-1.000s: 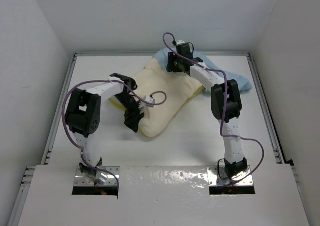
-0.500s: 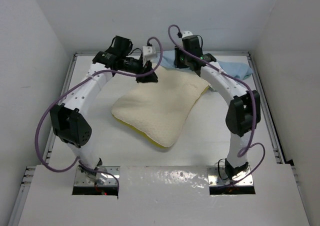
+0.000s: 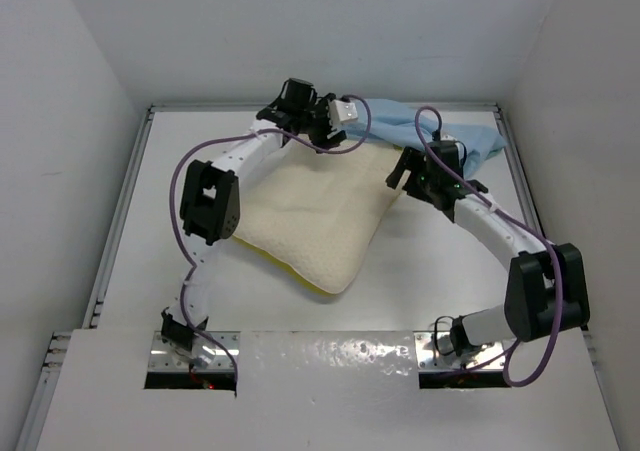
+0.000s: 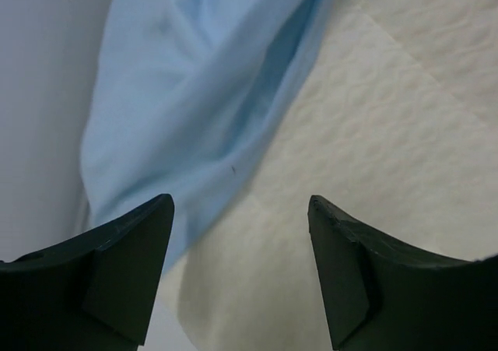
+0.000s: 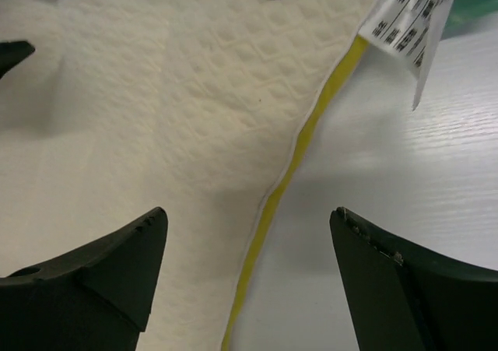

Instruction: Put the pillow into the pillowcase

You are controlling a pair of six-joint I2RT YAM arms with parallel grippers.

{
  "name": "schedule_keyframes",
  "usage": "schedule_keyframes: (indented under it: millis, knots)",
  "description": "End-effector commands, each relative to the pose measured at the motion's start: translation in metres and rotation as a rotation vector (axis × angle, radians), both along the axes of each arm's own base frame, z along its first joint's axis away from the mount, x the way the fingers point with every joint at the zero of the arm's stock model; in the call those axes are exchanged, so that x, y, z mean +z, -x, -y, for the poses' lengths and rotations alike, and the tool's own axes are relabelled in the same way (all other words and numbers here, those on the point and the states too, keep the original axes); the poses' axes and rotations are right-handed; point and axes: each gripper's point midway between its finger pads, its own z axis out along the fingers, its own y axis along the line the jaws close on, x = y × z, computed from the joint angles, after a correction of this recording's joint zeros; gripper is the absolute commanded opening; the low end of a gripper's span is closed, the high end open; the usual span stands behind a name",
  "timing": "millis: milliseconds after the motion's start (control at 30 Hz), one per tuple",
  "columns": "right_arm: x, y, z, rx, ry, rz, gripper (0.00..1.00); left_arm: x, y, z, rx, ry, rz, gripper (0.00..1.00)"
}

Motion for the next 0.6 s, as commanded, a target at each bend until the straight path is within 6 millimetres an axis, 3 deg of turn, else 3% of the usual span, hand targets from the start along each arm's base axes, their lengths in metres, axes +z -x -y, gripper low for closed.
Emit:
schedule_keyframes:
  millis: [0, 100, 167, 300, 333, 367, 400, 433, 467, 533, 567]
  knots:
    - [0.005, -0.011, -0.017, -0.018, -0.133, 0.075, 0.84, 0.035, -0.031, 0.032, -0.034, -0.005, 0.254, 0.68]
    - [-0.006, -0.017, -0.019, -0.045, -0.188, 0.085, 0.86, 0.033, -0.038, 0.048, -0.007, 0.014, 0.292, 0.68]
    - [-0.021, -0.021, -0.017, -0.067, -0.201, 0.062, 0.89, 0.016, -0.041, 0.052, -0.003, -0.029, 0.303, 0.66]
    - [-0.028, -0.042, -0.014, -0.103, -0.292, 0.094, 0.9, -0.017, -0.038, 0.059, -0.026, -0.101, 0.296, 0.6]
    - [-0.029, -0.047, -0.014, -0.1, -0.304, 0.092, 0.9, -0.026, -0.04, 0.058, -0.012, -0.101, 0.285, 0.53]
    - [-0.042, -0.05, -0.013, -0.092, -0.3, 0.052, 0.89, -0.029, -0.042, 0.057, 0.007, -0.099, 0.279, 0.48]
    - [-0.032, -0.063, -0.014, -0.084, -0.292, 0.067, 0.9, -0.037, -0.043, 0.055, 0.027, -0.098, 0.263, 0.39]
    - [-0.035, -0.068, -0.014, -0.079, -0.274, 0.055, 0.89, -0.038, -0.048, 0.054, 0.05, -0.092, 0.276, 0.08]
    - [-0.042, -0.075, -0.012, -0.077, -0.246, 0.029, 0.9, -0.037, -0.049, 0.054, 0.072, -0.079, 0.269, 0.0]
    - [-0.053, -0.079, -0.009, -0.093, -0.223, 0.008, 0.93, -0.03, -0.051, 0.056, 0.09, -0.055, 0.264, 0.0]
    - [-0.058, -0.083, -0.006, -0.106, -0.211, 0.005, 0.93, -0.017, -0.053, 0.058, 0.1, -0.029, 0.27, 0.0]
